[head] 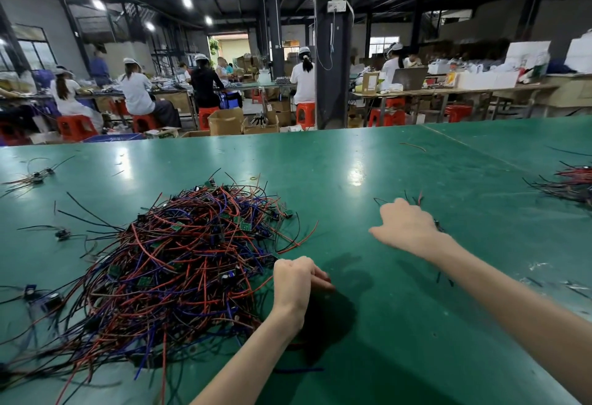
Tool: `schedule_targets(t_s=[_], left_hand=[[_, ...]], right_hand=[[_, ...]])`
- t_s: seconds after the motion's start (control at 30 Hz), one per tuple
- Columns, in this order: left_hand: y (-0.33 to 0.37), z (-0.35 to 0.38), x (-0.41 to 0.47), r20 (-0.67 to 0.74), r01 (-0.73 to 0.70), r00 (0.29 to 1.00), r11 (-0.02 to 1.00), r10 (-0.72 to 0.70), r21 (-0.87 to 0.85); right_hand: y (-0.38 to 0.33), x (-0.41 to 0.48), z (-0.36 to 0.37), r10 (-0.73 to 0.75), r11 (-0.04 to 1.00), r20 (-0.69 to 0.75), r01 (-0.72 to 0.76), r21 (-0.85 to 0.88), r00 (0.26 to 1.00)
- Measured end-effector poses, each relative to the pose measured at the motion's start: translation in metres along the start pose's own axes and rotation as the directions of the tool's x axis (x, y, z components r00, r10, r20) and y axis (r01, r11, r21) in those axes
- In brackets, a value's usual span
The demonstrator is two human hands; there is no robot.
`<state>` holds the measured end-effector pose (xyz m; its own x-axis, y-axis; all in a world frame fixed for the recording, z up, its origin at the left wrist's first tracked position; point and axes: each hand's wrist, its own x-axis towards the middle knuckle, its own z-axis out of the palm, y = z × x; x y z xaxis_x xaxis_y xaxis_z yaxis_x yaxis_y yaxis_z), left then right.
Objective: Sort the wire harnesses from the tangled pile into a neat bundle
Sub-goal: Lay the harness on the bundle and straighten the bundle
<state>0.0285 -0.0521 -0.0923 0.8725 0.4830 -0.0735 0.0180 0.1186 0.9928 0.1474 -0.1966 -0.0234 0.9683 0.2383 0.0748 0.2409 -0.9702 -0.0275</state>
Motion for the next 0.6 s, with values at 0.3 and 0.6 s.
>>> schedule_targets(t_s=[0.3, 0.6], left_hand=[[-0.005, 0.004, 0.016, -0.033, -0.057, 0.998, 0.954, 0.05, -0.293], [-0.008, 0.003, 0.014, -0.05, -0.093, 0.995, 0.953, 0.081, -0.287]], right_hand=[[-0.077, 0.019, 0.011, -0.37, 0.891, 0.085, 0.328, 0.315, 0.925], [-0.107, 0.026, 0.045, -0.609, 0.746, 0.084, 0.533, 0.399, 0.789]])
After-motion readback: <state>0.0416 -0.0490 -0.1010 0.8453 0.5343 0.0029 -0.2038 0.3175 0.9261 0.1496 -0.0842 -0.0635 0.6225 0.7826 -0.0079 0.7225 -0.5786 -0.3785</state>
